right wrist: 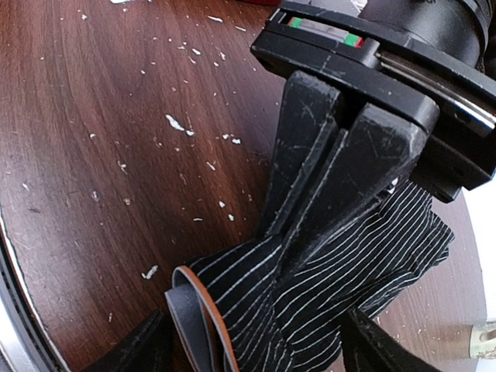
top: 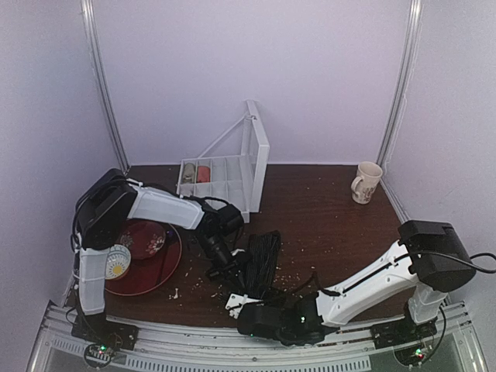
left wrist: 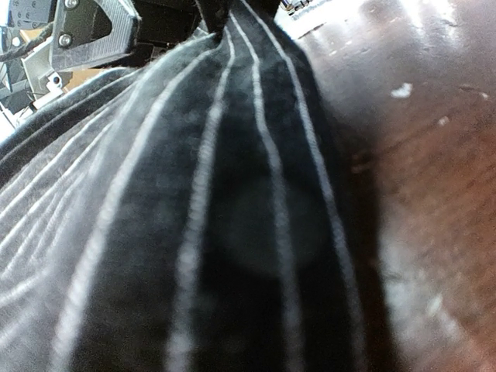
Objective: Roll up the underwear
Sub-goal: Roll the underwear at the center of the board.
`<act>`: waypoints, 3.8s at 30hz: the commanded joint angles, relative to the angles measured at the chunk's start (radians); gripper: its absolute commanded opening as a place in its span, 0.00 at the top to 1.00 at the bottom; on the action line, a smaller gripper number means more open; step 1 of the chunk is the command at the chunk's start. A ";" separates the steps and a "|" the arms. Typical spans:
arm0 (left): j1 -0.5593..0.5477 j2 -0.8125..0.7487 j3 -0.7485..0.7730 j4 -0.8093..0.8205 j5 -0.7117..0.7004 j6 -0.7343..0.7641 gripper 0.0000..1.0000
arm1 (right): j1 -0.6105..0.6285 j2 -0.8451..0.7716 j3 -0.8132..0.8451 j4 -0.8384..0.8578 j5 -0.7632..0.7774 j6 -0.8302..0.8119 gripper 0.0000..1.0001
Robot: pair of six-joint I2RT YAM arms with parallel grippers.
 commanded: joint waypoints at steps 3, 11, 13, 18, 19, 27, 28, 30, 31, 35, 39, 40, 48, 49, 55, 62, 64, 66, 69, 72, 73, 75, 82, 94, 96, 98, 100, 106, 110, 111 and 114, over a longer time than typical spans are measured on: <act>0.009 0.020 -0.007 0.003 0.021 -0.003 1.00 | -0.008 0.034 0.007 0.003 0.025 -0.027 0.27; 0.008 0.021 -0.005 0.004 0.024 -0.007 1.00 | -0.033 0.061 0.003 0.023 0.005 -0.048 0.43; 0.008 0.022 -0.006 0.004 0.024 -0.008 1.00 | -0.038 0.061 0.001 0.023 -0.011 -0.050 0.50; 0.009 0.023 -0.006 0.005 0.024 -0.009 1.00 | -0.040 0.054 -0.003 0.021 -0.026 -0.053 0.67; 0.009 0.024 -0.006 0.007 0.025 -0.010 1.00 | -0.040 0.051 -0.004 0.020 -0.029 -0.051 0.70; 0.010 0.031 -0.006 0.009 0.027 -0.009 1.00 | -0.040 0.019 -0.001 -0.007 -0.068 -0.053 1.00; 0.010 0.030 -0.005 0.012 0.028 -0.010 1.00 | -0.040 0.006 0.000 -0.013 -0.077 -0.053 1.00; 0.010 0.032 -0.005 0.014 0.029 -0.009 1.00 | -0.040 -0.013 0.002 -0.027 -0.096 -0.048 1.00; 0.011 0.032 -0.005 0.016 0.029 -0.008 1.00 | -0.041 -0.025 0.004 -0.035 -0.111 -0.049 1.00; 0.015 0.031 -0.003 0.021 0.023 -0.007 0.97 | -0.058 -0.066 0.021 -0.084 -0.208 -0.020 1.00; 0.027 0.017 -0.002 0.026 0.014 -0.006 0.80 | -0.088 -0.096 0.027 -0.110 -0.288 0.006 1.00; 0.032 0.012 -0.001 0.028 0.010 -0.007 0.76 | -0.095 -0.103 0.030 -0.117 -0.310 0.010 1.00; 0.090 -0.058 0.023 0.013 -0.027 -0.012 0.63 | -0.126 -0.117 0.050 -0.158 -0.424 0.038 1.00; 0.098 -0.070 0.024 0.008 -0.033 -0.012 0.63 | -0.132 -0.118 0.055 -0.163 -0.439 0.040 1.00; 0.138 -0.156 0.019 -0.019 -0.074 -0.011 0.63 | -0.187 -0.115 0.093 -0.213 -0.564 0.060 1.00; 0.145 -0.247 -0.022 -0.032 -0.112 -0.024 0.63 | -0.272 -0.084 0.174 -0.300 -0.747 0.076 1.00; 0.145 -0.271 -0.035 -0.038 -0.127 -0.023 0.64 | -0.293 -0.067 0.202 -0.323 -0.803 0.083 1.00; 0.145 -0.292 -0.043 -0.048 -0.143 -0.022 0.64 | -0.319 -0.048 0.222 -0.332 -0.870 0.091 1.00; 0.146 -0.320 -0.064 -0.053 -0.162 -0.023 0.64 | -0.351 -0.017 0.259 -0.365 -0.954 0.092 1.00; 0.149 -0.349 -0.084 -0.059 -0.182 -0.022 0.64 | -0.377 0.015 0.296 -0.393 -1.037 0.093 1.00; 0.152 -0.356 -0.092 -0.060 -0.190 -0.021 0.64 | -0.386 0.026 0.307 -0.398 -1.061 0.095 1.00; 0.157 -0.383 -0.107 -0.062 -0.207 -0.022 0.65 | -0.406 0.045 0.320 -0.406 -1.105 0.099 1.00; 0.168 -0.422 -0.138 -0.078 -0.232 -0.013 0.65 | -0.471 0.101 0.356 -0.395 -1.262 0.141 1.00; 0.169 -0.458 -0.164 -0.063 -0.263 0.031 0.65 | -0.597 0.200 0.375 -0.330 -1.513 0.263 1.00; 0.169 -0.466 -0.181 -0.047 -0.264 0.043 0.65 | -0.605 0.218 0.386 -0.334 -1.529 0.266 1.00; 0.169 -0.474 -0.199 -0.029 -0.264 0.057 0.65 | -0.609 0.238 0.406 -0.349 -1.537 0.262 1.00; 0.169 -0.481 -0.218 -0.014 -0.271 0.074 0.65 | -0.613 0.259 0.432 -0.377 -1.537 0.251 1.00; 0.169 -0.517 -0.289 0.026 -0.310 0.106 0.66 | -0.626 0.291 0.464 -0.381 -1.577 0.256 1.00; 0.170 -0.522 -0.333 0.083 -0.294 0.129 0.65 | -0.633 0.337 0.520 -0.442 -1.631 0.224 1.00; 0.169 -0.522 -0.346 0.093 -0.295 0.136 0.65 | -0.634 0.346 0.535 -0.464 -1.640 0.214 1.00; 0.169 -0.530 -0.379 0.136 -0.294 0.150 0.65 | -0.640 0.375 0.577 -0.519 -1.677 0.177 1.00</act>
